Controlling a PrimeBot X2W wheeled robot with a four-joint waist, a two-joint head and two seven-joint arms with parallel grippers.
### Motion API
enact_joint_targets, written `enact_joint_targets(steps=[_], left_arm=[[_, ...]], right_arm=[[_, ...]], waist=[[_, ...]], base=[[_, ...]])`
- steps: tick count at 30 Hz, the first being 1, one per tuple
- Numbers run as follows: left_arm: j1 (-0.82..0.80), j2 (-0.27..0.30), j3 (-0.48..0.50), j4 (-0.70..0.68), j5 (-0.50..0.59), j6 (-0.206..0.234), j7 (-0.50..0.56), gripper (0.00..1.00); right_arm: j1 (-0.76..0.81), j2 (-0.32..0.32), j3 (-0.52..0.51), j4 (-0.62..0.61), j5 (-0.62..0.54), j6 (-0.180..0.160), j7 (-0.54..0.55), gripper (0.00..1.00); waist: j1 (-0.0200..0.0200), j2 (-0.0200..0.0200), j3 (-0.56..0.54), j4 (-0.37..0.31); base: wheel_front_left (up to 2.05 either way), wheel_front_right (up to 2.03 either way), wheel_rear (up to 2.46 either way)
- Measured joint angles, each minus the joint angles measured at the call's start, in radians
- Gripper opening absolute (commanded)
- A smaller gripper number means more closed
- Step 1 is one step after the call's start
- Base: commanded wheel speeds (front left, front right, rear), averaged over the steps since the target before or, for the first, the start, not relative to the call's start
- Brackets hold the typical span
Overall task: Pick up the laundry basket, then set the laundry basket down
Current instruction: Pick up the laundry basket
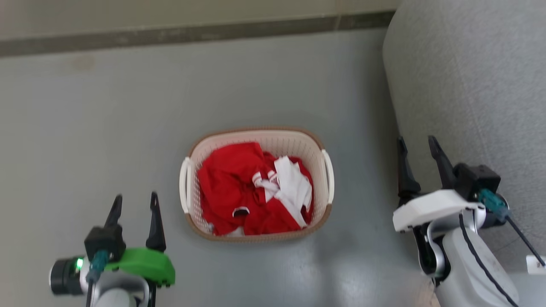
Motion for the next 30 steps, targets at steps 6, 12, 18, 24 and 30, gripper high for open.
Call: enact_joint_targets(steps=[6, 12, 18, 24, 30], left_arm=[[-0.09, 0.0, -0.013, 0.053, 0.005, -0.013, 0.016, 1.0], [-0.182, 0.0, -0.024, 0.111, 0.031, -0.023, 0.034, 1.0], [-0.279, -0.001, -0.051, 0.172, 0.045, -0.037, 0.049, 1.0], [-0.369, -0.002, -0.073, 0.229, 0.052, -0.051, 0.062, 1.0], [-0.448, -0.006, -0.091, 0.265, 0.053, -0.063, 0.061, 1.0]], right_arm=[[-0.067, 0.0, -0.003, 0.063, 0.0, 0.008, 0.0, 1.0], [-0.137, -0.001, -0.004, 0.117, 0.019, 0.009, 0.0, 1.0], [-0.219, -0.003, 0.01, 0.178, 0.041, 0.017, 0.0, 1.0], [-0.292, -0.006, 0.027, 0.239, 0.054, 0.027, 0.0, 1.0], [-0.362, -0.01, 0.041, 0.283, 0.064, 0.028, 0.0, 1.0]], waist=[[0.0, 0.0, 0.084, 0.002], [0.0, 0.0, 0.169, 0.007], [0.0001, 0.0, 0.254, 0.015], [0.0001, 0.0, 0.34, 0.027], [0.0001, 0.0, 0.426, 0.041]], base=[[0.0, 0.0, 0.0], [0.0, 0.0, 0.0], [0.0, 0.0, 0.0], [0.0, 0.0, 0.0], [0.0, 0.0, 0.0]])
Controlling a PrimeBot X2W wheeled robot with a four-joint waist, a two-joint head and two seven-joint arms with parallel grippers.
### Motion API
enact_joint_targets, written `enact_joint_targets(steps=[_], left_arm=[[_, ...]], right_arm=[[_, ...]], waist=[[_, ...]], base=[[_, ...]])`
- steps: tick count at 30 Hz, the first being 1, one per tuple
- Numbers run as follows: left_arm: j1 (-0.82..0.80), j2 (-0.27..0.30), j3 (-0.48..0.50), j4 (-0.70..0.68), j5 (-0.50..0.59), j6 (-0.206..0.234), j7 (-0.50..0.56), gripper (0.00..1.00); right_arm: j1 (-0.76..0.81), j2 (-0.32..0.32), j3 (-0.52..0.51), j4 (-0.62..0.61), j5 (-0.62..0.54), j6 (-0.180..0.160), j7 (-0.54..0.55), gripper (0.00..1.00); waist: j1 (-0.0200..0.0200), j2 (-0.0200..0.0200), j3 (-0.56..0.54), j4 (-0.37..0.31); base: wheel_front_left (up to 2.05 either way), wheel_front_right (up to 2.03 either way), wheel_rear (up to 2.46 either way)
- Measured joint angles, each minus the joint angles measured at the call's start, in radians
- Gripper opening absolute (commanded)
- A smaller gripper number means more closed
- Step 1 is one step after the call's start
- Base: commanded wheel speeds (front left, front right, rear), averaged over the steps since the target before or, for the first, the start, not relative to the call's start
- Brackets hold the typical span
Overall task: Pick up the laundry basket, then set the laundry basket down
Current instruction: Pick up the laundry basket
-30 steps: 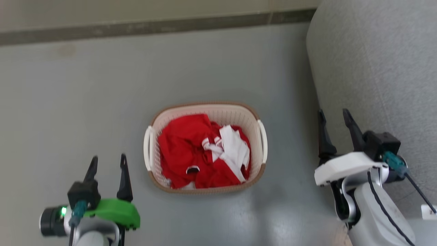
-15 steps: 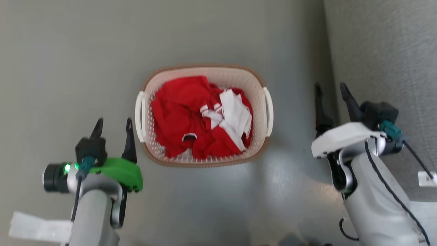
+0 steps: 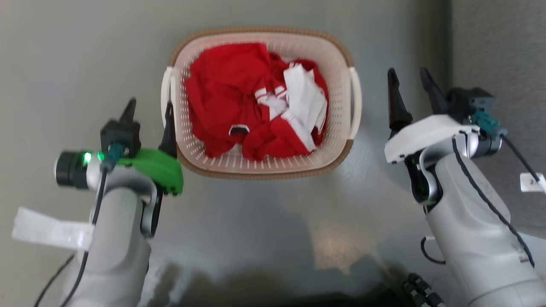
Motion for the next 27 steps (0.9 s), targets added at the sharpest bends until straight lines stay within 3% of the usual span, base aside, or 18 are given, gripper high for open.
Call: enact_joint_targets(steps=[12, 27], left_arm=[[-0.138, -0.01, -0.04, 0.104, 0.006, -0.014, -0.029, 1.0], [-0.252, -0.015, -0.055, 0.215, 0.006, -0.022, -0.046, 1.0]], right_arm=[[-0.112, -0.006, 0.048, 0.047, 0.017, 0.018, 0.0, 1.0], [-0.165, -0.008, 0.083, 0.117, 0.053, 0.021, 0.0, 1.0]], waist=[[0.0001, 0.0, 0.169, 0.03], [0.0, 0.0, 0.259, 0.043]], base=[[0.0, 0.0, 0.0], [0.0, 0.0, 0.0]])
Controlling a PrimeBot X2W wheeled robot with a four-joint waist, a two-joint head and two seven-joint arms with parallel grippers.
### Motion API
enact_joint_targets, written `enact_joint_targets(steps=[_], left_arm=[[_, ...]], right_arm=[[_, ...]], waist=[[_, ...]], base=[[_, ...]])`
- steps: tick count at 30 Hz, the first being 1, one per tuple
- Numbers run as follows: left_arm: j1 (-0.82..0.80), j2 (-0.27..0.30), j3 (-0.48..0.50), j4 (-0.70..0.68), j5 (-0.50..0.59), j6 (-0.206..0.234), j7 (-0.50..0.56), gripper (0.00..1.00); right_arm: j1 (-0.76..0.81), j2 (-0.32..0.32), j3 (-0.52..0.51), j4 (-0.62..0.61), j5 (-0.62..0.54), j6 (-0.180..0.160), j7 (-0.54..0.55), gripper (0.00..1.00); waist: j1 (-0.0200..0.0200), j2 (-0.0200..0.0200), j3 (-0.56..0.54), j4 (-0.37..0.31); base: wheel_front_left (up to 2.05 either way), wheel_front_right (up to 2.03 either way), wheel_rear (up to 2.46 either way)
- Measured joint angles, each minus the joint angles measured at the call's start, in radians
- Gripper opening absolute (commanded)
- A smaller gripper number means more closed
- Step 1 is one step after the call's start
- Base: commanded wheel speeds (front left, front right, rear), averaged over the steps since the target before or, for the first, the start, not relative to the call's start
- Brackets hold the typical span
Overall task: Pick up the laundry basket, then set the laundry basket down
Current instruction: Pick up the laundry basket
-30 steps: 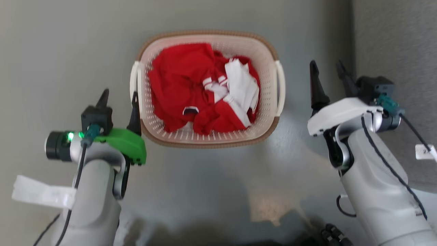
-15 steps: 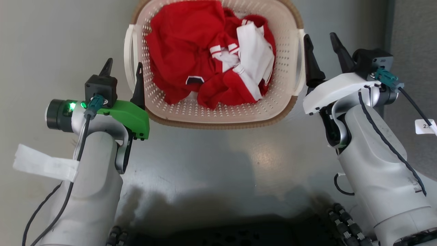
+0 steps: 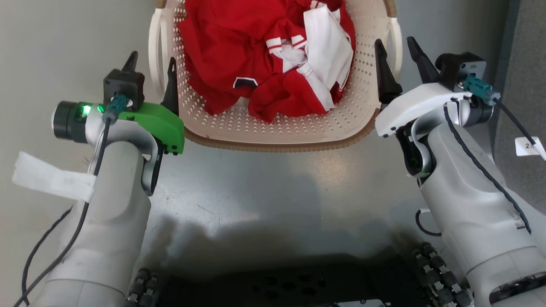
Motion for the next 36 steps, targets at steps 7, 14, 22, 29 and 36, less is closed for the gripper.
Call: enact_joint_targets(steps=[7, 14, 22, 29, 36], left_arm=[[-0.046, -0.001, -0.002, 0.045, -0.003, -0.001, -0.009, 1.0], [-0.07, -0.003, -0.012, 0.096, -0.014, -0.009, -0.017, 1.0], [-0.1, -0.004, -0.038, 0.139, -0.026, -0.009, -0.02, 1.0], [-0.115, -0.009, -0.053, 0.166, -0.038, -0.01, -0.026, 0.0], [-0.118, -0.017, -0.075, 0.198, -0.09, -0.014, -0.029, 0.0]], right_arm=[[-0.029, 0.0, 0.013, 0.021, 0.016, 0.0, 0.0, 1.0], [-0.041, 0.0, 0.044, 0.075, 0.039, 0.0, 0.0, 1.0], [-0.066, -0.001, 0.076, 0.094, 0.07, 0.004, 0.0, 0.98], [-0.079, -0.001, 0.09, 0.114, 0.082, 0.004, 0.0, 0.0], [-0.092, 0.008, 0.114, 0.152, 0.106, 0.002, 0.0, 0.0]], waist=[[0.0, 0.0, 0.029, 0.001], [0.0, 0.0, 0.041, 0.004], [-0.0001, 0.0, 0.047, 0.002], [-0.0001, 0.0, 0.047, -0.001], [-0.0001, 0.0, 0.032, -0.005]], base=[[0.0, 0.0, 0.0], [0.0, 0.0, 0.0], [0.0, 0.0, 0.0], [0.0, 0.0, 0.0], [0.0, 0.0, 0.0]])
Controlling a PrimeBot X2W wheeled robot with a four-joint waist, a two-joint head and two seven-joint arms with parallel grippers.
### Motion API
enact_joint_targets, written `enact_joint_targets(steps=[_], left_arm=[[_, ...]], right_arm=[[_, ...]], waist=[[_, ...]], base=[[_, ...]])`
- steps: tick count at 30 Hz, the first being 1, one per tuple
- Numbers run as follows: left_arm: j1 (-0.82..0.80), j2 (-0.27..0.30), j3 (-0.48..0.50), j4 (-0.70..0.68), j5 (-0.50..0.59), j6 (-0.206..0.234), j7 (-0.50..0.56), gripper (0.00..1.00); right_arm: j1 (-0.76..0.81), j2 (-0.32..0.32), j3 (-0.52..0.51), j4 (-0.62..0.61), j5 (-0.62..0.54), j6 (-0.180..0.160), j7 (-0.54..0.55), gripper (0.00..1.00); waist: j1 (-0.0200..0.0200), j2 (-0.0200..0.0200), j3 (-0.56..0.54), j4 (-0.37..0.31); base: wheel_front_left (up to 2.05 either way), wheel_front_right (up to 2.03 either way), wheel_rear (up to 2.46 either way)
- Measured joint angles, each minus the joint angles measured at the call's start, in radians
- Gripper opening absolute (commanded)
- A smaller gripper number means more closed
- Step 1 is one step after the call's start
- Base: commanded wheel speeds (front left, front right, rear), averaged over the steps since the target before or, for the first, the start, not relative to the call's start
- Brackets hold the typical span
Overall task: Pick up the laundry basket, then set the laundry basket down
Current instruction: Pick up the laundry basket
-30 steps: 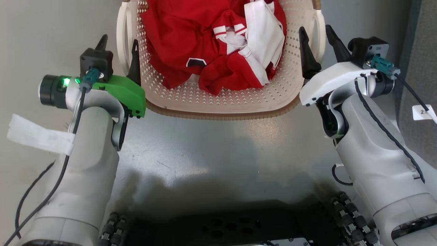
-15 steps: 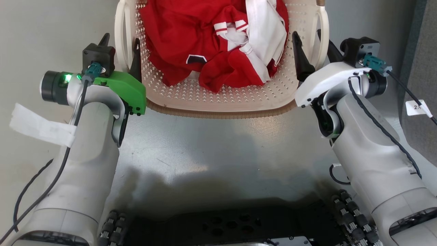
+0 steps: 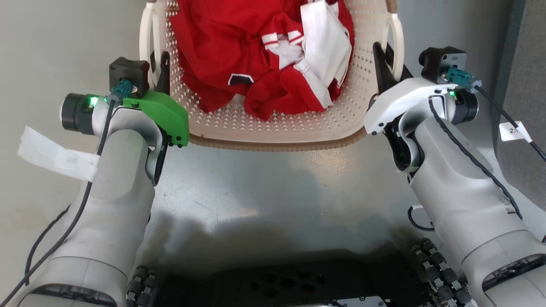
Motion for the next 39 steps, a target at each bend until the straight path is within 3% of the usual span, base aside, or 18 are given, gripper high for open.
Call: enact_joint_targets(steps=[12, 25, 39], left_arm=[[0.031, -0.002, -0.025, 0.037, -0.067, -0.001, 0.0, 0.0], [0.131, -0.015, -0.037, 0.069, -0.139, -0.001, 0.0, 0.0], [0.254, -0.027, -0.08, 0.175, -0.241, -0.027, 0.015, 0.0]], right_arm=[[0.0, 0.007, 0.031, 0.071, 0.03, 0.0, 0.0, 0.0], [0.033, 0.023, 0.093, 0.189, 0.086, 0.002, 0.002, 0.0], [0.131, 0.039, 0.172, 0.267, 0.201, 0.014, 0.115, 0.0]], waist=[[0.0, 0.0, -0.079, -0.007], [0.0, 0.0, -0.234, -0.01], [0.0, 0.0, -0.429, -0.01]], base=[[0.0, 0.0, 0.0], [0.0, 0.0, 0.0], [0.0, 0.0, 0.0]])
